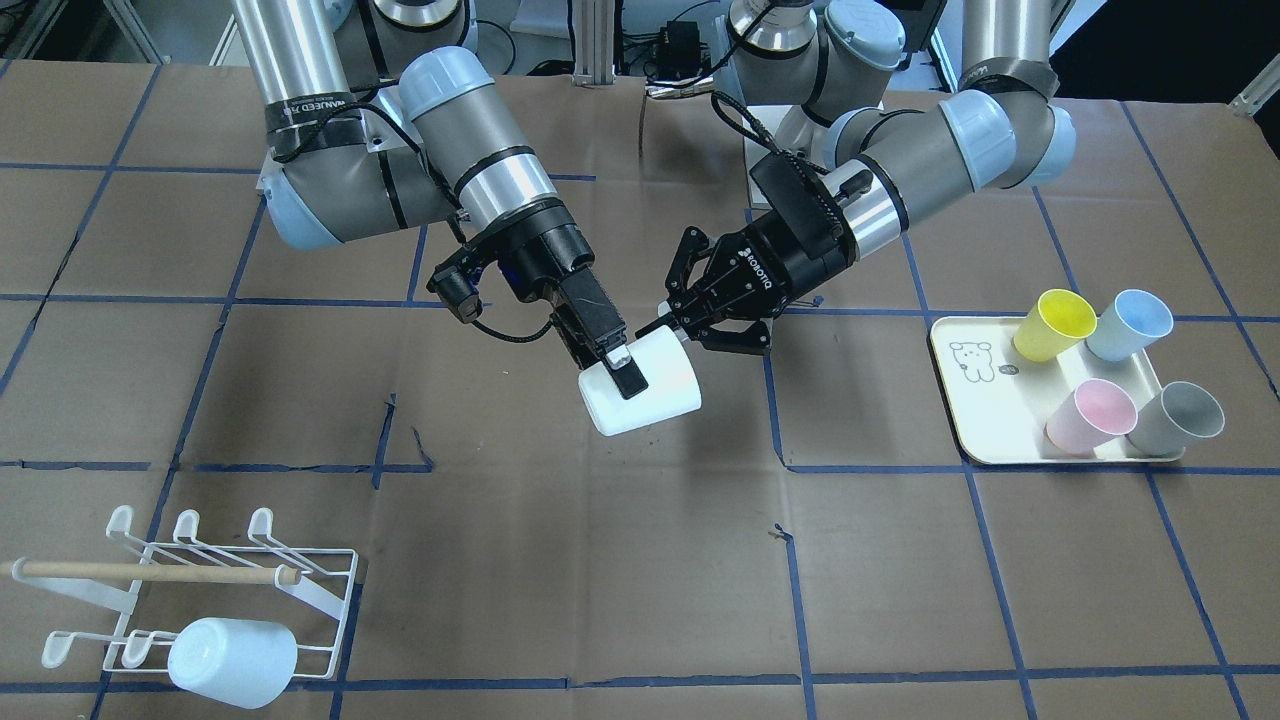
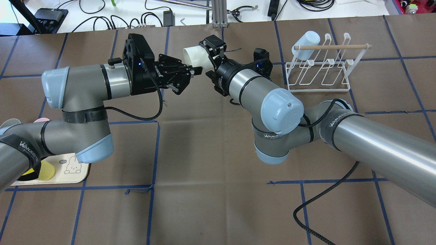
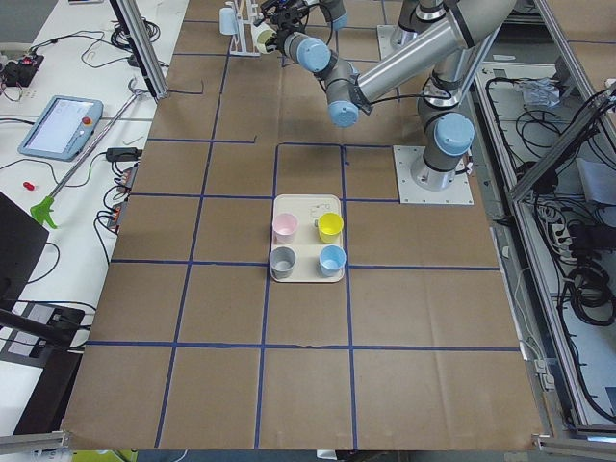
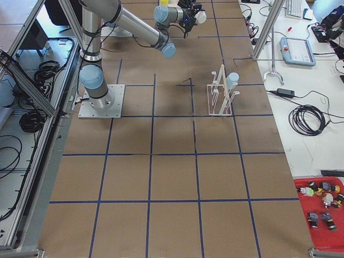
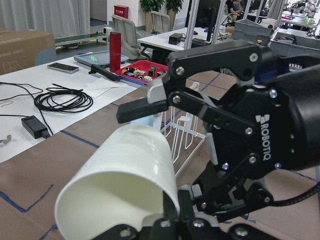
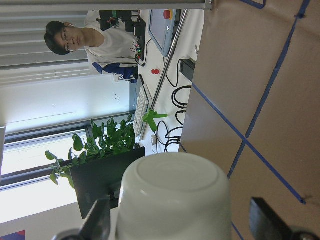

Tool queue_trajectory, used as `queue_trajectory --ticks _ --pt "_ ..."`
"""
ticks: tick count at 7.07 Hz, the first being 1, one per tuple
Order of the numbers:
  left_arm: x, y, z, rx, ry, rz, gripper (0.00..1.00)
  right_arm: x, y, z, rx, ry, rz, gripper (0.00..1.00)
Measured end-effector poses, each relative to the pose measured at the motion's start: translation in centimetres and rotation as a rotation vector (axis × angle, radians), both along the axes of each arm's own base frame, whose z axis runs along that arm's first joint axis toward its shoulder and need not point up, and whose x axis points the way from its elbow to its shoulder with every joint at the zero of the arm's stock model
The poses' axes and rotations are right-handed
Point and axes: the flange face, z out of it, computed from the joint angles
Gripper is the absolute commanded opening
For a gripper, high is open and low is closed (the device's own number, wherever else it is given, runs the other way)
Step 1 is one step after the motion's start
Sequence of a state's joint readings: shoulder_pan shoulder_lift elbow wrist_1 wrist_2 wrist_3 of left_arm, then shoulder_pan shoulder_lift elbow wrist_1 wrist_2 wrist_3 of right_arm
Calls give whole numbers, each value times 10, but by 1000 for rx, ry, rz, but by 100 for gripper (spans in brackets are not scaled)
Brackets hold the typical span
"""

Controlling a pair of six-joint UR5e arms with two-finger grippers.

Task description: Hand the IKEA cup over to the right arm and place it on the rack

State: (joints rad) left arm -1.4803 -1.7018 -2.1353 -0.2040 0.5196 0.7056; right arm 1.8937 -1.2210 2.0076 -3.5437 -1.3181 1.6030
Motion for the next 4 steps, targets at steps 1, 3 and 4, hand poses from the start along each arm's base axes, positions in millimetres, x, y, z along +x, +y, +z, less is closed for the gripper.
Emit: queue_trajectory --ticks 1,3,4 --pt "0 0 0 0 0 0 1 0 0 0 2 1 -1 96" --pt "0 0 1 -1 0 1 1 0 -2 1 9 3 -1 96" --pt "0 0 1 -1 0 1 1 0 -3 3 8 2 -2 96"
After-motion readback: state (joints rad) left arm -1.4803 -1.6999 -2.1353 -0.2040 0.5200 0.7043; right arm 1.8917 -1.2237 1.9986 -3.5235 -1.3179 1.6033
